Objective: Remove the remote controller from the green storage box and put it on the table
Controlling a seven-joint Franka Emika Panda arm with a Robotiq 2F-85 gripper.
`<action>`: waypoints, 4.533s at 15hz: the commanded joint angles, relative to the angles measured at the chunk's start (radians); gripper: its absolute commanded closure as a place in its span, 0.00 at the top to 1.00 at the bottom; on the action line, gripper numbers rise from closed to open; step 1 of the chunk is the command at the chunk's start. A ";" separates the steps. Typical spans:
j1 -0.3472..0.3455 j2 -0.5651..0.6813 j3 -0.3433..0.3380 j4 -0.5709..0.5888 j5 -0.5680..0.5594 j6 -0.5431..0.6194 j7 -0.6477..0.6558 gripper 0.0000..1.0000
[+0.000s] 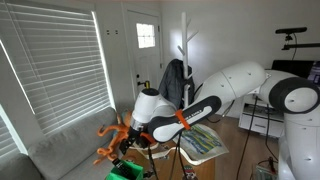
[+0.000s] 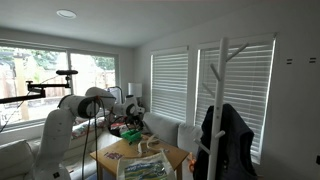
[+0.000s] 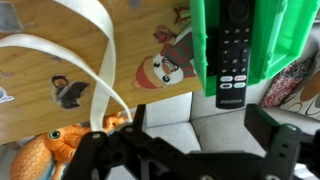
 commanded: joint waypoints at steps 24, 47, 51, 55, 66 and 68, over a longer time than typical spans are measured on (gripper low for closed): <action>0.240 0.195 -0.182 0.216 -0.047 0.054 0.048 1.00; 0.224 0.212 -0.170 0.129 -0.043 0.155 -0.028 1.00; 0.234 0.210 -0.173 0.128 -0.049 0.182 -0.053 1.00; 0.235 0.214 -0.181 0.132 -0.056 0.209 -0.070 1.00; 0.234 0.242 -0.188 0.142 -0.044 0.255 -0.106 0.91; 0.237 0.232 -0.190 0.132 -0.046 0.254 -0.101 0.90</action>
